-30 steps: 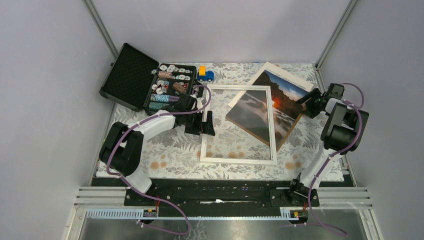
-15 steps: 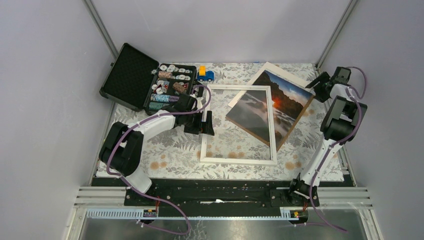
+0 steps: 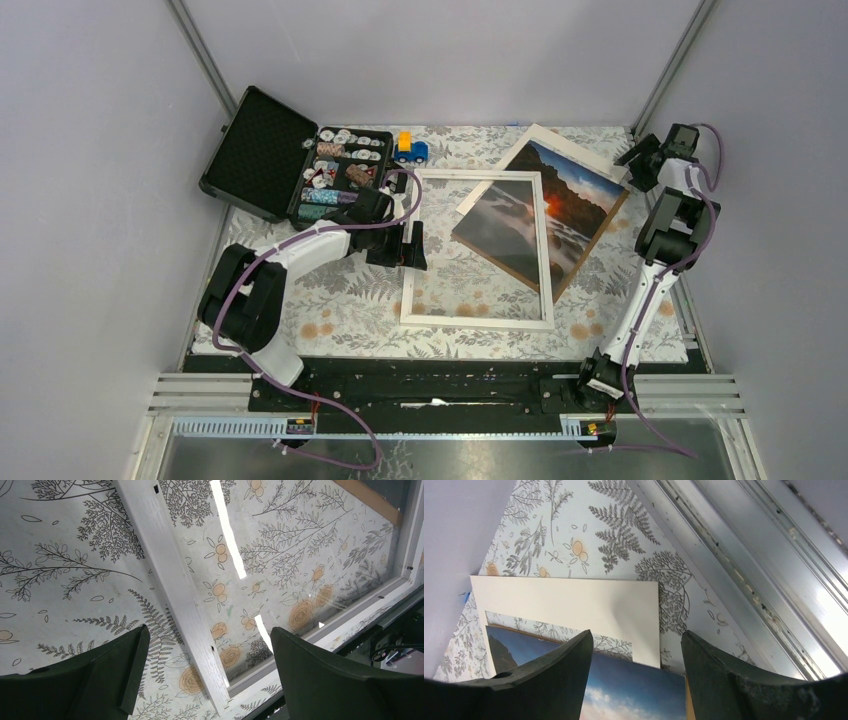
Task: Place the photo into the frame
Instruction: Pick up the photo frame item at the center of the board.
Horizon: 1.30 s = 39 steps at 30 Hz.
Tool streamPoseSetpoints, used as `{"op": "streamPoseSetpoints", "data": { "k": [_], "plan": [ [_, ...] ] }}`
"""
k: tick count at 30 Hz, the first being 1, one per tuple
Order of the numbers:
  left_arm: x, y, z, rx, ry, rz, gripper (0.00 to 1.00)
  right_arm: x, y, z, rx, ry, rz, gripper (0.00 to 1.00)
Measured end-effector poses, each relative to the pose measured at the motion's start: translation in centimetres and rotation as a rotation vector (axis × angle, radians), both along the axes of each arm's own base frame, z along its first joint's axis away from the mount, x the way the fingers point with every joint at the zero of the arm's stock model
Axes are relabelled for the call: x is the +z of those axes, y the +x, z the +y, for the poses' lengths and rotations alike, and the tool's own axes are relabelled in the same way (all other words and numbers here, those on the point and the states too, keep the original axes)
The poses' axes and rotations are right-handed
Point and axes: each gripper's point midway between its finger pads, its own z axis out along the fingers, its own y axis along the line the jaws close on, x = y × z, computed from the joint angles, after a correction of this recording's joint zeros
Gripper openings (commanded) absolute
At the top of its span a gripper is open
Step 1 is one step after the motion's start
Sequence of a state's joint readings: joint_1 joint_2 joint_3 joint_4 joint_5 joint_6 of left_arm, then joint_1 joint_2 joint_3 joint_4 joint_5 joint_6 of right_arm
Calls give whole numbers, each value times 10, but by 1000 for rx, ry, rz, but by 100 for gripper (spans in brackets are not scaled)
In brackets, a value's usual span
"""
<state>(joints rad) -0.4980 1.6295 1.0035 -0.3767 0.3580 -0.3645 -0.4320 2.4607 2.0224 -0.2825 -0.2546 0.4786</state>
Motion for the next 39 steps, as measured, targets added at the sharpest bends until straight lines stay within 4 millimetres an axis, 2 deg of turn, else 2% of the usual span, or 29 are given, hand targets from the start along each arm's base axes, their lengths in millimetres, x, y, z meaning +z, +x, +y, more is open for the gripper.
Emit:
{"op": "streamPoseSetpoints", "data": {
  "k": [6,14,19,27,35,39],
  "plan": [
    [0,0,0,-2,0,-1,98,0,12,6,23,46,-37,69],
    [0,0,0,-2,0,-2,98,4,24,31,66,203,-130,64],
    [0,0,0,-1,0,-2,98,4,24,43,85,283,-178,61],
    [0,0,0,-2,0,-2,98,21,31,62,136,397,-280,53],
    [0,0,0,-2,1,-2,98,46,45,69,217,435,-395,46],
    [0,0,0,-2,1,-2,98,45,52,68,249,437,-422,39]
  ]
}}
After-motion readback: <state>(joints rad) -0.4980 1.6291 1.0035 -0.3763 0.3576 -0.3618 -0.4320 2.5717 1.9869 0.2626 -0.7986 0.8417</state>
